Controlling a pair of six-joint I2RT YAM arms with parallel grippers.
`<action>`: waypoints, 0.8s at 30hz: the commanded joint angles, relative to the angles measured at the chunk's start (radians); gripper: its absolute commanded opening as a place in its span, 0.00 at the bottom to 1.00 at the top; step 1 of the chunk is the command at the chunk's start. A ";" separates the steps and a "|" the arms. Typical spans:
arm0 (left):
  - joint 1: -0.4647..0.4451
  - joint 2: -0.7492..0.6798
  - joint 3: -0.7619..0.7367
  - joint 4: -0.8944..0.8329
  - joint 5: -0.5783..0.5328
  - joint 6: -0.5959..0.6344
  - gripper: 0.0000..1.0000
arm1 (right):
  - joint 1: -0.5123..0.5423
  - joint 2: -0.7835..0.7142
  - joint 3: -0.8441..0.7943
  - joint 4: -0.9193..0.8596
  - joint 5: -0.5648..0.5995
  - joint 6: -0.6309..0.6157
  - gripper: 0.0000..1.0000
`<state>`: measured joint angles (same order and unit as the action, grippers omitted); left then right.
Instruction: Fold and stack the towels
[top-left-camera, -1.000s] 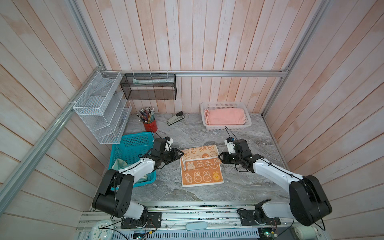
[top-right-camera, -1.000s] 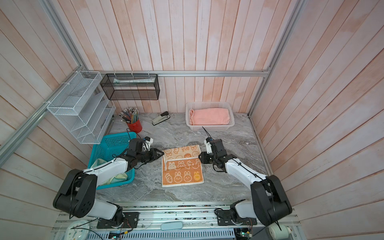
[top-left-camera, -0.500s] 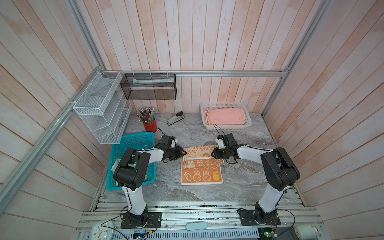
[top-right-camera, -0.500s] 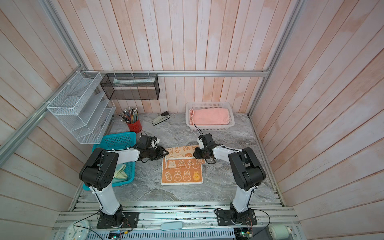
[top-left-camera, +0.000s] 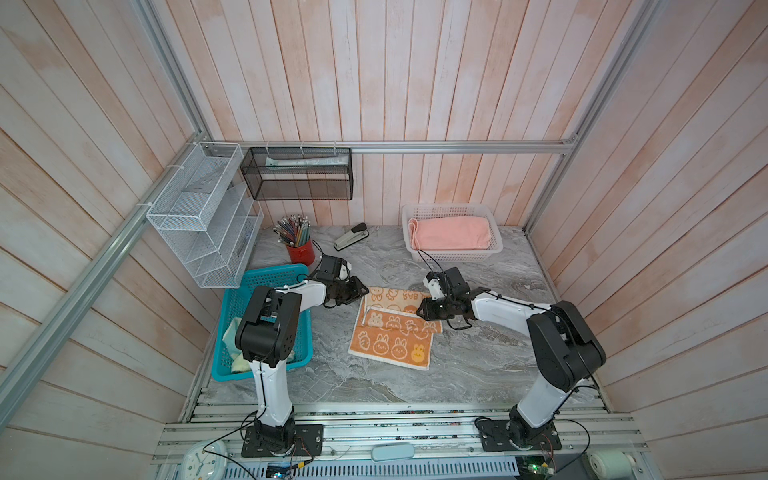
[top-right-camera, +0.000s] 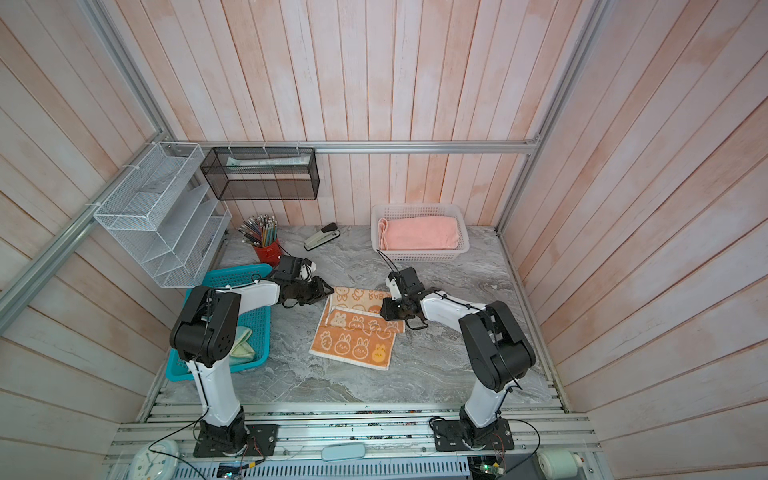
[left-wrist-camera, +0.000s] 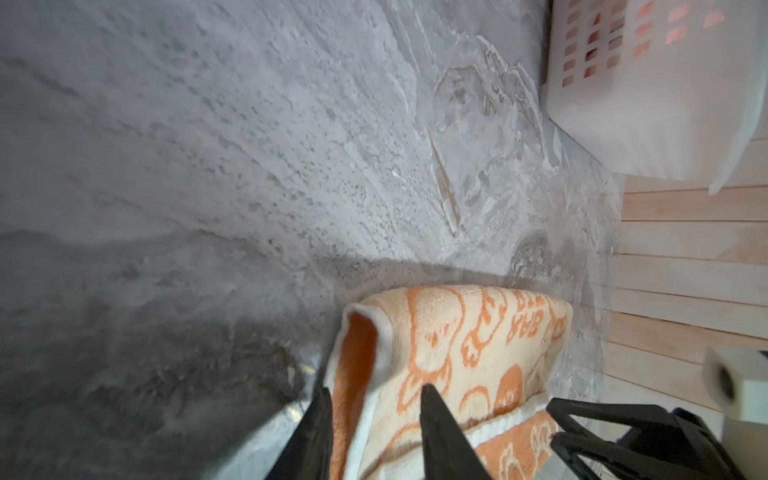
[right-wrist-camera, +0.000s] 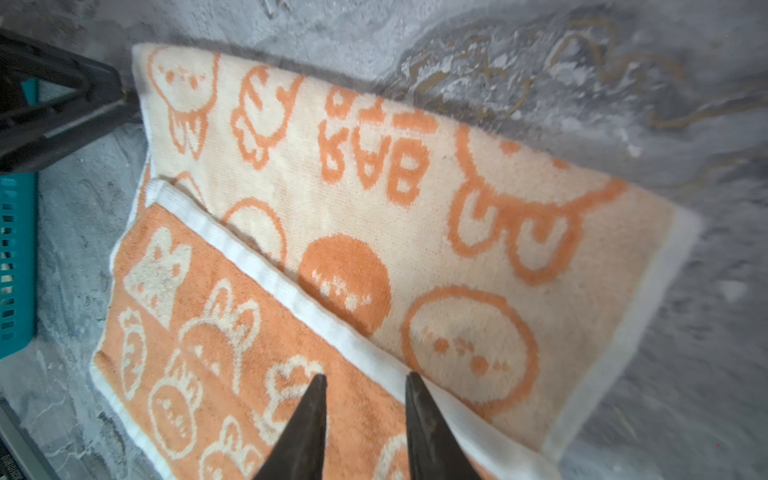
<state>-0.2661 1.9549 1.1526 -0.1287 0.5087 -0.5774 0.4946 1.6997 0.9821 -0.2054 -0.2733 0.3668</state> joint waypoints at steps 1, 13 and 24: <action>-0.030 -0.056 -0.001 -0.072 -0.034 0.053 0.37 | -0.019 -0.063 -0.021 -0.050 0.042 -0.002 0.35; -0.074 -0.012 -0.026 -0.109 -0.044 0.090 0.37 | -0.077 -0.047 -0.120 -0.008 0.024 -0.014 0.37; -0.080 -0.039 -0.036 -0.134 -0.045 0.103 0.37 | -0.076 -0.001 -0.109 0.017 -0.007 -0.012 0.26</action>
<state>-0.3416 1.9297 1.1347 -0.2325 0.4744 -0.4980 0.4164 1.6745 0.8665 -0.1860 -0.2630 0.3653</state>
